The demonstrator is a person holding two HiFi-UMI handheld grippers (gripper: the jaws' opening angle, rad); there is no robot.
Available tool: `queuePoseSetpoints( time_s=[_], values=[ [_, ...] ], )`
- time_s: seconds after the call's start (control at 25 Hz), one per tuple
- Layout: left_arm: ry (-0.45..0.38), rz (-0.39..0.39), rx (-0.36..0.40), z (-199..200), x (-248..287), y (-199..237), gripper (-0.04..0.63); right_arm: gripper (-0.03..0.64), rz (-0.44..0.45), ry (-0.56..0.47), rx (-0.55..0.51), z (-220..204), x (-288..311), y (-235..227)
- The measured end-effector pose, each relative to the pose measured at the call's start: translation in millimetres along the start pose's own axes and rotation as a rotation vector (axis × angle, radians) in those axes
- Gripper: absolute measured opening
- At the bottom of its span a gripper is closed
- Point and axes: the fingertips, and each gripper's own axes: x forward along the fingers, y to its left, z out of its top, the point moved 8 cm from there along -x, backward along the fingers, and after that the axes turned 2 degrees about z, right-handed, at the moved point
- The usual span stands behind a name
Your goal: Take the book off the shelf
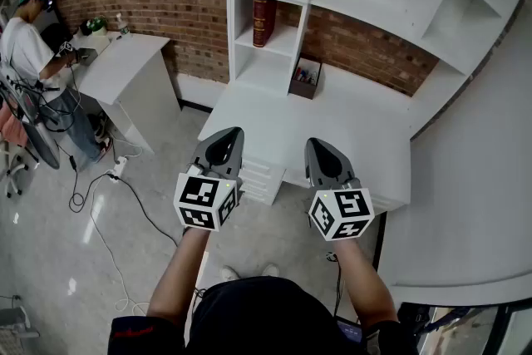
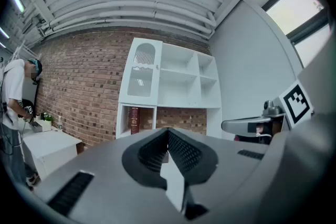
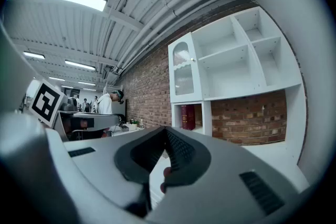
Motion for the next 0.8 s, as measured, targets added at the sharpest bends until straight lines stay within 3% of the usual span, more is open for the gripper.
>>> queuePoseSetpoints(
  time_s=[0.52, 0.8],
  values=[
    [0.006, 0.028, -0.023, -2.6, 11.5, -7.4, 0.009, 0.017, 0.021, 0.001, 0.026, -4.5, -0.9, -20.2],
    [0.009, 0.062, -0.026, -4.5, 15.3, -17.4, 0.009, 0.017, 0.09, 0.0, 0.013, -4.3, -1.6, -26.8]
  ],
)
